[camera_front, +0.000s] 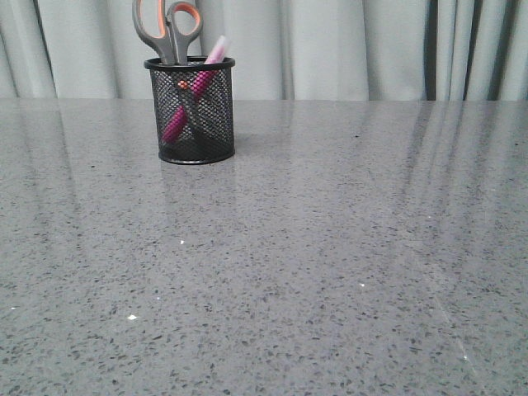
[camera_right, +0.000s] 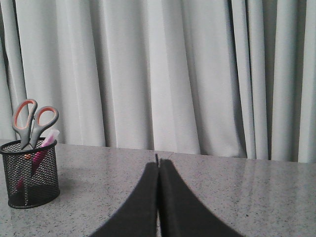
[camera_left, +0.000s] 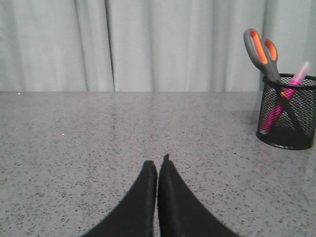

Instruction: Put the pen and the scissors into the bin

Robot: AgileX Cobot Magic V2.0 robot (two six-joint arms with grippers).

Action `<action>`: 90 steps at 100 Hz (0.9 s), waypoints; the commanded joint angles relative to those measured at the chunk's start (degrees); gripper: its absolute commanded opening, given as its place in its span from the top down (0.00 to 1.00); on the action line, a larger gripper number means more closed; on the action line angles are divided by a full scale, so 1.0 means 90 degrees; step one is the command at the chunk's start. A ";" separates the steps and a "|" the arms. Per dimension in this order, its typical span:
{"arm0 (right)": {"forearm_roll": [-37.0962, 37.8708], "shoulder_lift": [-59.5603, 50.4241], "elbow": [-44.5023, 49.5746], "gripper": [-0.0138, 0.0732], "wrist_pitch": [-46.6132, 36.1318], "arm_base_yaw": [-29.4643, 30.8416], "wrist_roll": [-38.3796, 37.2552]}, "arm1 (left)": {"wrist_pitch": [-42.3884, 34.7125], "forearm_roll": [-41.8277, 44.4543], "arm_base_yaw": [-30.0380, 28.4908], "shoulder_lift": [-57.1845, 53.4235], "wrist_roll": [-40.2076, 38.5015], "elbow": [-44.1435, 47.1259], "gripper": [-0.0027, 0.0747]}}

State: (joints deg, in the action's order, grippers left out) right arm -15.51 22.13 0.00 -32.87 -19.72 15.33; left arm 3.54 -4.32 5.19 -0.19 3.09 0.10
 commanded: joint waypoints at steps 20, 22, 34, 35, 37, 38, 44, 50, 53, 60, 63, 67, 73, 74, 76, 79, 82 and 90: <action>0.0058 0.0015 -0.0174 0.92 -0.0491 0.0039 0.0053 | -0.0393 0.0026 0.0127 -0.0173 -0.0082 0.0147 0.99; 0.0058 0.0015 -0.0174 0.92 -0.0491 0.0039 0.0053 | -0.0393 0.0026 0.0127 -0.0173 -0.0082 0.0147 0.99; 0.0058 0.0015 -0.0174 0.92 -0.0491 0.0039 0.0053 | -0.0393 0.0026 0.0127 -0.0173 -0.0082 0.0147 0.99; 0.0058 0.0015 -0.0174 0.92 -0.0491 0.0039 0.0053 | -0.0393 0.0026 0.0127 -0.0173 -0.0082 0.0147 0.99; 0.0058 0.0015 -0.0174 0.92 -0.0491 0.0039 0.0053 | -0.0393 0.0026 0.0127 -0.0173 -0.0082 0.0147 0.99; 0.0058 0.0015 -0.0174 0.92 -0.0491 0.0039 0.0053 | -0.0393 0.0026 0.0127 -0.0173 -0.0082 0.0147 0.99; 0.0058 0.0015 -0.0174 0.92 -0.0491 0.0039 0.0053 | -0.0393 0.0026 0.0127 -0.0173 -0.0082 0.0147 0.99; 0.0058 0.0015 -0.0174 0.92 -0.0491 0.0039 0.0053 | -0.0393 0.0026 0.0127 -0.0173 -0.0082 0.0147 0.99; 0.0058 0.0015 -0.0174 0.92 -0.0491 0.0039 0.0053 | -0.0393 0.0026 0.0127 -0.0173 -0.0082 0.0147 0.99; 0.0058 0.0015 -0.0174 0.92 -0.0491 0.0039 0.0053 | -0.0393 0.0026 0.0127 -0.0173 -0.0082 0.0147 0.99; 0.0058 0.0015 -0.0174 0.92 -0.0491 0.0039 0.0053 | -0.0393 0.0026 0.0127 -0.0173 -0.0082 0.0147 0.99; 0.0058 0.0015 -0.0174 0.92 -0.0491 0.0039 0.0053 | -0.0393 0.0026 0.0127 -0.0173 -0.0082 0.0147 0.99; 0.0058 0.0015 -0.0174 0.92 -0.0491 0.0039 0.0053 | -0.0393 0.0026 0.0127 -0.0173 -0.0082 0.0147 0.99; 0.0058 0.0015 -0.0174 0.92 -0.0491 0.0039 0.0053 | -0.0393 0.0026 0.0127 -0.0173 -0.0082 0.0147 0.99; 0.0058 0.0015 -0.0174 0.92 -0.0491 0.0039 0.0053 | -0.0393 0.0026 0.0127 -0.0173 -0.0082 0.0147 0.99; 0.0058 0.0015 -0.0174 0.92 -0.0491 0.0039 0.0053 | -0.0393 0.0026 0.0127 -0.0173 -0.0082 0.0147 0.99; 0.0058 0.0015 -0.0174 0.92 -0.0491 0.0039 0.0053 | -0.0393 0.0026 0.0127 -0.0173 -0.0082 0.0147 0.99; 0.0042 0.0015 -0.0174 0.92 -0.0558 0.0039 0.0053 | -0.0393 0.0026 0.0127 -0.0173 -0.0082 0.0147 0.99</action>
State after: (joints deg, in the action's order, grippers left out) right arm -15.51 22.13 0.00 -32.87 -19.72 15.33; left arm 4.14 -3.98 5.87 -0.19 3.00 0.10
